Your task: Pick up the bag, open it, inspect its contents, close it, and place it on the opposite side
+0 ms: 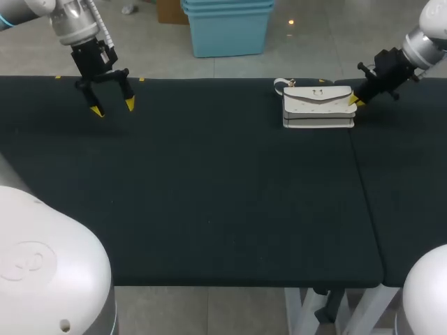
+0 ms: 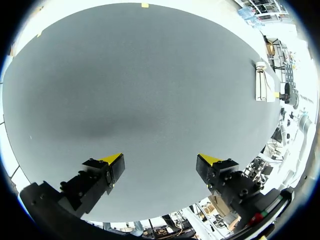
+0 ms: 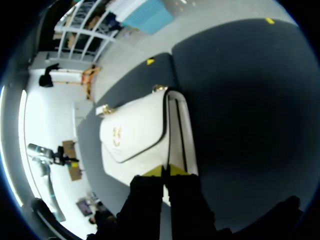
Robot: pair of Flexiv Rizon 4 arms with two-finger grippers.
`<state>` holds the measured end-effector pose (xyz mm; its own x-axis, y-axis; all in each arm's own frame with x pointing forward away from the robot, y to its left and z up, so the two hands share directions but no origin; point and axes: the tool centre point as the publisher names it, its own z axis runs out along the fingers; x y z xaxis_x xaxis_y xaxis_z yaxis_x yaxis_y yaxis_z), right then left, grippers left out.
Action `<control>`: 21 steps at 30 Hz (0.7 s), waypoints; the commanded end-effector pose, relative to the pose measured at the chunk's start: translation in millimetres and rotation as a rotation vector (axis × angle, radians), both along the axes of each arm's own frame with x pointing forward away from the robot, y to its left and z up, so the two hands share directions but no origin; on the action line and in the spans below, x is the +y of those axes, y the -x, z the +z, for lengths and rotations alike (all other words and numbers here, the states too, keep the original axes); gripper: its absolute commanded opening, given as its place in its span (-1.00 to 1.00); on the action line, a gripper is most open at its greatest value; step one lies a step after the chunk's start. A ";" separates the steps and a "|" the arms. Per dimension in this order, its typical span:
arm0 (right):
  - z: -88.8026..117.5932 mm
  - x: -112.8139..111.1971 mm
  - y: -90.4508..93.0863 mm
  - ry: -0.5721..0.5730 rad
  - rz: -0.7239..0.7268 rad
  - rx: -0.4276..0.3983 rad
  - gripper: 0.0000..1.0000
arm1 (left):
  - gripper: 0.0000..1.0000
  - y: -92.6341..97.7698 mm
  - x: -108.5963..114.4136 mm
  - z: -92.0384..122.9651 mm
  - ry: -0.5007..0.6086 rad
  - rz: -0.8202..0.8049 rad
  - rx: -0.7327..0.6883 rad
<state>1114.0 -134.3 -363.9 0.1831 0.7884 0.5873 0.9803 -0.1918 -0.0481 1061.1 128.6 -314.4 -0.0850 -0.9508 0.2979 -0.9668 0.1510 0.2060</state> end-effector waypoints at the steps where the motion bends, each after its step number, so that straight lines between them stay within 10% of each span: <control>1: -2.1 -14.8 -10.5 0.026 -0.032 0.009 -1.00 | 1.00 -2.9 5.5 6.6 -0.034 -0.004 -0.066; 21: 6.5 -126.8 -50.5 0.153 -0.112 0.025 -1.00 | 1.00 -25.3 50.5 21.5 -0.117 0.050 -0.467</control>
<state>1153.7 -252.2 -358.2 0.2889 0.8455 0.4490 0.9447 -0.3279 0.0097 1096.0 178.3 -295.3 -0.1384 -0.9811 0.1354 -0.9898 0.1325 -0.0518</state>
